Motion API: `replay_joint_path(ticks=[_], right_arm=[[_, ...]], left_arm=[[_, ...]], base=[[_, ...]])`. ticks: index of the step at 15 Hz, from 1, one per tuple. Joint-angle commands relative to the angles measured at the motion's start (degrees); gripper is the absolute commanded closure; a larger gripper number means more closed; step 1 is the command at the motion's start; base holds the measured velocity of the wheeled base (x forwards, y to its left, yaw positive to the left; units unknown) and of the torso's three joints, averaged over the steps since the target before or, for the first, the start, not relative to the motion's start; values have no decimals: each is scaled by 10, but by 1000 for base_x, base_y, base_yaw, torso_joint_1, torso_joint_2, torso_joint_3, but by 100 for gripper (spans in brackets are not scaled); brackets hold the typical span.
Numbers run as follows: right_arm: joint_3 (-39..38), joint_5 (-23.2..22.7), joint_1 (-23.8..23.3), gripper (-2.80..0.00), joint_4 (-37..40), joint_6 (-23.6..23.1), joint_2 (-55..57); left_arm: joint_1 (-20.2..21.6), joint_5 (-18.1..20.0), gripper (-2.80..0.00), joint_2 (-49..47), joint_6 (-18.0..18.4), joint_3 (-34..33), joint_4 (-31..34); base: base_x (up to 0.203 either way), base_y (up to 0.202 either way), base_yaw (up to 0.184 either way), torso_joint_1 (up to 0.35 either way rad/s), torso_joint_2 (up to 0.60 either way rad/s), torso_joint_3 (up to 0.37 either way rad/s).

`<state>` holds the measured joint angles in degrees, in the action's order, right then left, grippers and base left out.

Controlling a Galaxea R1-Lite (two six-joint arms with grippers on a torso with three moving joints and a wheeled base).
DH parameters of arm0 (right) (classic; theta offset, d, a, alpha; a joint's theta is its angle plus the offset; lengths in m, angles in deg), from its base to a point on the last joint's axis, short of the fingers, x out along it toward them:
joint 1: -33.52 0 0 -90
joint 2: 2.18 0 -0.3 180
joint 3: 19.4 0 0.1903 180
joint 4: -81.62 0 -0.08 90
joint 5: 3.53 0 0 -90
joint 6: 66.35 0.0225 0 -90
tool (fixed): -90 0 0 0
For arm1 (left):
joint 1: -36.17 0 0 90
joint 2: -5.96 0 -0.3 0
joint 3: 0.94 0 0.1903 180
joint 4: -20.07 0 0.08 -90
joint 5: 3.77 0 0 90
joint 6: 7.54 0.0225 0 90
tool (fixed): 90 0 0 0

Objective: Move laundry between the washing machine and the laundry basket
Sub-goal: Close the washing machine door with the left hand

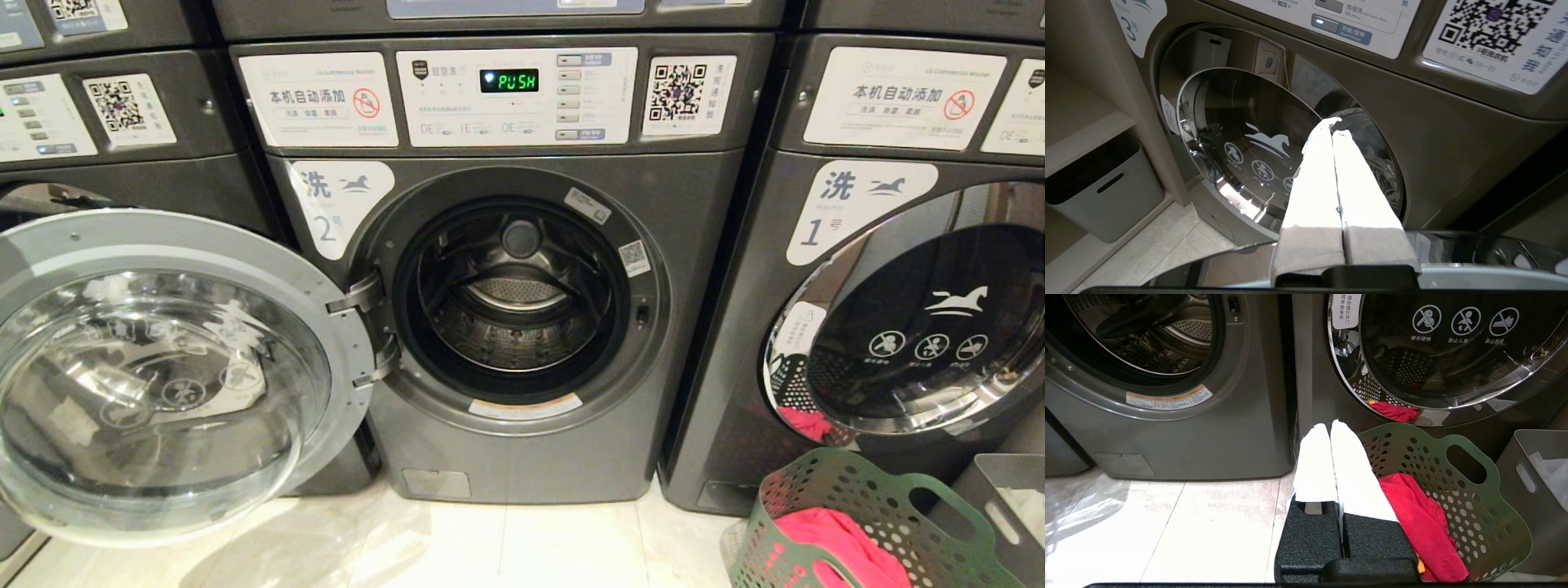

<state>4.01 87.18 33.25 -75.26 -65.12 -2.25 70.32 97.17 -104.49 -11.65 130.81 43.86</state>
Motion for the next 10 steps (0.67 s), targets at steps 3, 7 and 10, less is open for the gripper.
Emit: replay_joint_path(ticks=[3,7,10], right_arm=[[0,0,0,0,0,0,1],[0,0,0,0,0,0,1],[0,0,-1,0,0,0,1]], left_arm=[[3,5,0,-40,-5,1,-13],[2,29,0,-36,-5,0,72],[0,37,0,-28,-5,0,111]], base=[[0,0,0,0,0,0],[0,0,0,0,0,0],[0,0,0,0,0,0]])
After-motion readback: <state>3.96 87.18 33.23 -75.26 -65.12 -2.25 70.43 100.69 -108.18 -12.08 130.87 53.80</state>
